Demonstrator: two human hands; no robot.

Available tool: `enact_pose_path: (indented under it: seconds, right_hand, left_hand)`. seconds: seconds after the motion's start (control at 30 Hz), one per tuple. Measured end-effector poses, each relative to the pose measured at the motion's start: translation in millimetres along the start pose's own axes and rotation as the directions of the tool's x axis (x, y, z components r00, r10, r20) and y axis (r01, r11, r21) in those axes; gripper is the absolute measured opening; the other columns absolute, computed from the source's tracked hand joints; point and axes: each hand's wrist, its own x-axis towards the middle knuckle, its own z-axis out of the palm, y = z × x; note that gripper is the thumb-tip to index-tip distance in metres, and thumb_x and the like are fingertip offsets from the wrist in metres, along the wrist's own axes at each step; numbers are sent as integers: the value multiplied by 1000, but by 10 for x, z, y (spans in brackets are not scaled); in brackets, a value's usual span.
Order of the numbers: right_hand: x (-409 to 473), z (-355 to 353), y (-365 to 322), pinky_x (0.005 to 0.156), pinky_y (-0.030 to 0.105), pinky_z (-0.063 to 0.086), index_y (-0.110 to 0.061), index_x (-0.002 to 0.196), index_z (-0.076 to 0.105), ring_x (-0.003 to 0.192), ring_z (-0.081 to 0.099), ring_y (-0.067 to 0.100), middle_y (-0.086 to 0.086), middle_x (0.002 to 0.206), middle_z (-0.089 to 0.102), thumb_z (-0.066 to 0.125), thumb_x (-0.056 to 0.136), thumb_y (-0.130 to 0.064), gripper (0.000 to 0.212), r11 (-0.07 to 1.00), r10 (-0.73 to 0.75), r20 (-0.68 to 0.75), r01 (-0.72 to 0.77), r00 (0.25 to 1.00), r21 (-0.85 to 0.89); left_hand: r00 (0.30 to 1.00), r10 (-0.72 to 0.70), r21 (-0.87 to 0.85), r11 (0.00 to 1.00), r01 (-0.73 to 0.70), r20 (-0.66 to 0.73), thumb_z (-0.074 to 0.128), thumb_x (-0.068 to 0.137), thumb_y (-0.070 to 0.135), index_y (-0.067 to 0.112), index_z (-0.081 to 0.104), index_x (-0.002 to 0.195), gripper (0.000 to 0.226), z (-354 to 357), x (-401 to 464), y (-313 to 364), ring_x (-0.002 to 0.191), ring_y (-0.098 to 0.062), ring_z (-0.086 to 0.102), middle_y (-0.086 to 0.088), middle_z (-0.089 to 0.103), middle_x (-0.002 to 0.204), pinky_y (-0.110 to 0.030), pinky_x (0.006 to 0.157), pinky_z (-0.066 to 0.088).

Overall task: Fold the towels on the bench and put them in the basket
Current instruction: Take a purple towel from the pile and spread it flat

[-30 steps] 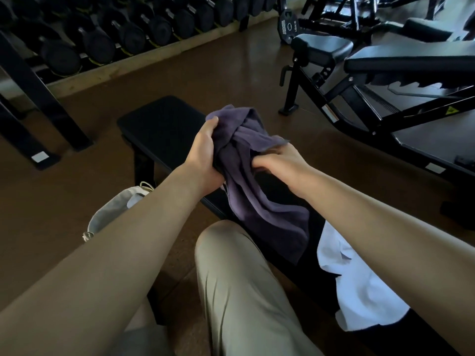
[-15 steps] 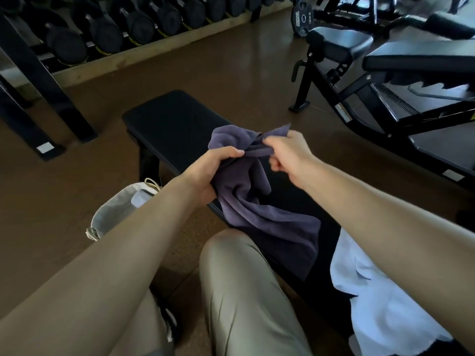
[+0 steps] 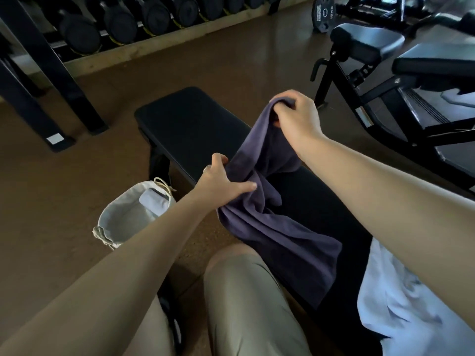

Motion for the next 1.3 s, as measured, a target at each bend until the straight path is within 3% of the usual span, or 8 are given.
enact_pose_path:
  seconds: [0.17, 0.27, 0.4, 0.5, 0.63, 0.83, 1.07, 1.3]
  right_hand:
    - [206, 13, -223, 84, 30, 59, -30, 96, 68, 92, 68, 11, -6, 97, 70, 51, 100, -17, 22, 999, -40, -158, 42, 987, 13]
    - [361, -193, -259, 88, 39, 60, -37, 85, 69, 93, 71, 15, -8, 95, 71, 52, 97, -17, 28, 999, 35, -311, -22, 950, 45]
    - [369, -576, -178, 100, 29, 47, -16, 123, 66, 111, 60, 16, -1, 114, 63, 45, 103, -15, 29, 984, 54, -455, -124, 889, -126]
    - [272, -815, 143, 103, 43, 47, -6, 134, 58, 127, 53, 38, 20, 143, 50, 48, 101, -15, 36, 865, 212, -339, -337, 917, -373]
    - [-88, -706, 386, 91, 48, 56, -5, 117, 67, 106, 61, 39, 20, 118, 62, 60, 89, -24, 35, 528, 368, -22, -228, 930, -818]
    - [-810, -194, 353, 107, 44, 44, -28, 151, 37, 131, 50, 25, 0, 145, 51, 79, 75, -42, 88, 774, -29, 467, 316, 884, -549]
    - [-1025, 146, 394, 88, 40, 49, -13, 121, 60, 105, 65, 30, 9, 115, 66, 59, 98, -29, 28, 804, -162, 202, 248, 966, -540]
    - [-995, -148, 339, 55, 20, 36, -20, 98, 44, 66, 54, 10, -5, 86, 57, 56, 99, -23, 13, 824, -157, 136, 206, 978, -527]
  left_hand:
    - [985, 116, 145, 985, -97, -130, 56, 95, 22, 17, 39, 106, 21, -202, 94, -108, 91, -26, 54, -8, 54, 104, -37, 76, 37]
    - [971, 98, 133, 989, -70, -219, 48, 98, 21, 17, 44, 105, 8, -415, 92, -160, 87, -25, 57, -7, 57, 101, -40, 73, 44]
    - [917, 111, 121, 990, -69, -383, 46, 101, 19, 14, 47, 104, 6, -765, 122, -98, 88, -28, 56, -6, 56, 97, -41, 73, 44]
    - [877, 199, 152, 978, -146, -437, 48, 101, 23, 14, 48, 99, 9, -917, 144, 78, 79, -25, 53, -2, 55, 86, -37, 69, 37]
    - [886, 397, 343, 889, -305, -242, 55, 97, 28, 19, 51, 93, 11, -819, 91, 309, 73, -23, 59, -2, 60, 80, -40, 62, 47]
    - [795, 606, 695, 565, -445, 17, 53, 97, 34, 21, 45, 94, 16, -656, -40, 538, 77, -32, 60, -1, 59, 83, -43, 70, 52]
    - [755, 650, 712, 487, -506, 92, 55, 97, 41, 26, 46, 88, 20, -799, -92, 483, 67, -19, 52, 9, 50, 70, -30, 52, 27]
    - [834, 534, 873, 331, -357, 139, 51, 96, 42, 26, 48, 89, 18, -1058, -112, 275, 70, -28, 56, 1, 57, 80, -35, 62, 37]
